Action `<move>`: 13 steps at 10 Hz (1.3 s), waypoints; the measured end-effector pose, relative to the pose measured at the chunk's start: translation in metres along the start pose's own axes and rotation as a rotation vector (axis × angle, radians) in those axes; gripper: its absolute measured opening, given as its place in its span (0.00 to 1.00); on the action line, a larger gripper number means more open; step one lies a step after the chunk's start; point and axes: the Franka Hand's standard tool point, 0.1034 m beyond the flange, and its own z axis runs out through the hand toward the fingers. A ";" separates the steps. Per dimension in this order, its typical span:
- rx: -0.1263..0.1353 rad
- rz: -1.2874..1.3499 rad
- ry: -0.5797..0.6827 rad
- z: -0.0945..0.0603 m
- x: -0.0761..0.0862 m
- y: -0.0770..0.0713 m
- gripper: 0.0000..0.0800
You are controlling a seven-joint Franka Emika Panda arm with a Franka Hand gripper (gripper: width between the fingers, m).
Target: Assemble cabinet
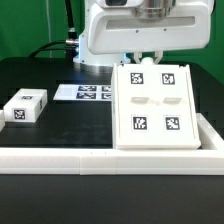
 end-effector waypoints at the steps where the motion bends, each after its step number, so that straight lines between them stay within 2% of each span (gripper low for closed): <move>1: 0.000 0.000 -0.001 0.003 -0.001 0.000 0.00; 5: 0.000 0.000 -0.002 0.003 -0.001 -0.001 0.00; 6: -0.002 0.007 -0.004 -0.003 0.002 -0.009 0.00; 8: 0.001 -0.003 -0.015 -0.015 0.009 -0.007 0.00; 11: 0.001 -0.003 -0.018 -0.013 0.008 -0.007 0.00; 13: 0.006 0.002 -0.025 -0.028 0.017 0.001 0.00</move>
Offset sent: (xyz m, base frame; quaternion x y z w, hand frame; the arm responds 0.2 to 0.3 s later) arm 0.0000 0.0000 0.0000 0.0000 0.0000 0.0000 1.0000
